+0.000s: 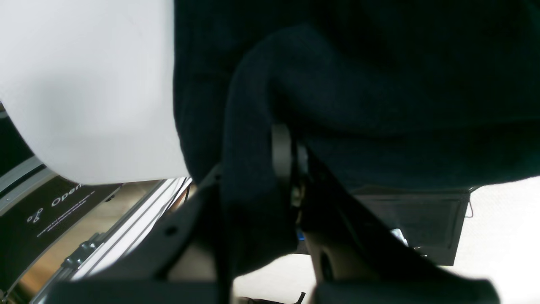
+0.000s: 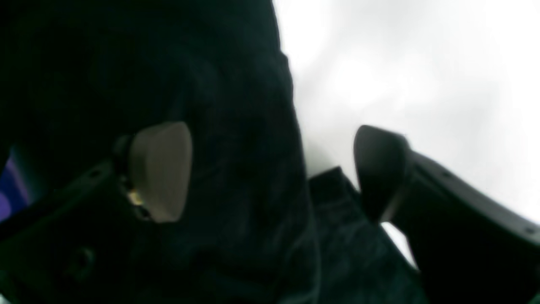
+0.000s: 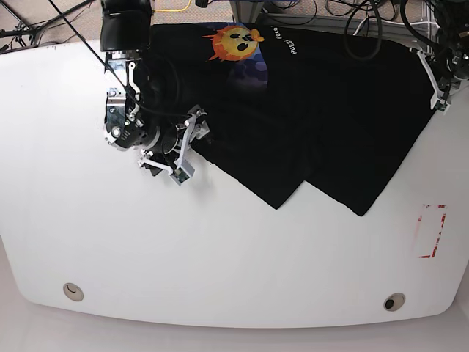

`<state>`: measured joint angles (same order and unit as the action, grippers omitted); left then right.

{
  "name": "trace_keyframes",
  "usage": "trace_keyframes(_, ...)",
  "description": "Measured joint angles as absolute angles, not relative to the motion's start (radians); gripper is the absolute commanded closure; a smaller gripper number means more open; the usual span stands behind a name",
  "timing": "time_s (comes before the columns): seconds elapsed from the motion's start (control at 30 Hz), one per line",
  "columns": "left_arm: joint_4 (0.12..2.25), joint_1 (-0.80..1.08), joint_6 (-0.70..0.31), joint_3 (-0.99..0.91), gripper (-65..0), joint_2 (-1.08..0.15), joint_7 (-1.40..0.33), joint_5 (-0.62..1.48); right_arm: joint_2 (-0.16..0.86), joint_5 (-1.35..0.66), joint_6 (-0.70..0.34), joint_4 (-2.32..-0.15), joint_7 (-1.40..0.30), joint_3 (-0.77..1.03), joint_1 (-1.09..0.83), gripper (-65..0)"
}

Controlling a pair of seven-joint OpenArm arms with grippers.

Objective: Fold the T-shirt properly
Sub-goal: 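Move the right gripper along the shirt edge to a new grasp point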

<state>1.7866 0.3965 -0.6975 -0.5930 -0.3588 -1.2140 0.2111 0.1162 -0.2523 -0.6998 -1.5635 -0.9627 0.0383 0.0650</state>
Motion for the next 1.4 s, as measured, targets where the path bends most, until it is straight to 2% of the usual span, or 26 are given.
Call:
trace_keyframes(0.1,1.787,0.397,-0.698,-0.593,-1.1,-0.358,-1.214,0.211,0.117,-0.251,-0.698,-1.518,-0.943,0.038,0.086,-46.1)
trace_keyframes(0.57,1.787,0.395,-0.698,-0.593,-1.1,-0.358,-1.214,0.21,0.116,-0.27,-0.698,-1.381,-0.838,0.035,0.131,-45.2)
trace_keyframes(0.77,1.786,0.362,-0.698,-0.593,-1.1,-0.358,-1.219,0.21,0.121,-0.27,-0.696,-1.382,-0.83,-0.047,0.131,-43.9)
trace_keyframes(0.9,1.787,0.351,-0.698,-0.593,-1.1,-0.358,-1.21,0.214,0.106,-0.273,-0.696,-1.385,-0.825,-0.06,0.125,-35.4)
trace_keyframes(1.27,1.786,0.352,-0.698,-0.593,-1.1,-0.358,-1.216,0.21,0.095,-0.276,-0.697,-1.385,-0.823,-0.057,0.112,-4.0)
trace_keyframes(1.33,1.786,0.353,-0.698,-0.593,-1.1,-0.358,-1.214,0.21,0.094,-0.276,-0.697,-1.385,-0.826,-0.057,0.111,0.0)
trace_keyframes(1.4,1.786,0.353,-0.698,-0.593,-1.1,-0.358,-1.214,0.21,0.094,-0.271,-0.698,-1.394,-0.839,-0.059,0.109,0.0)
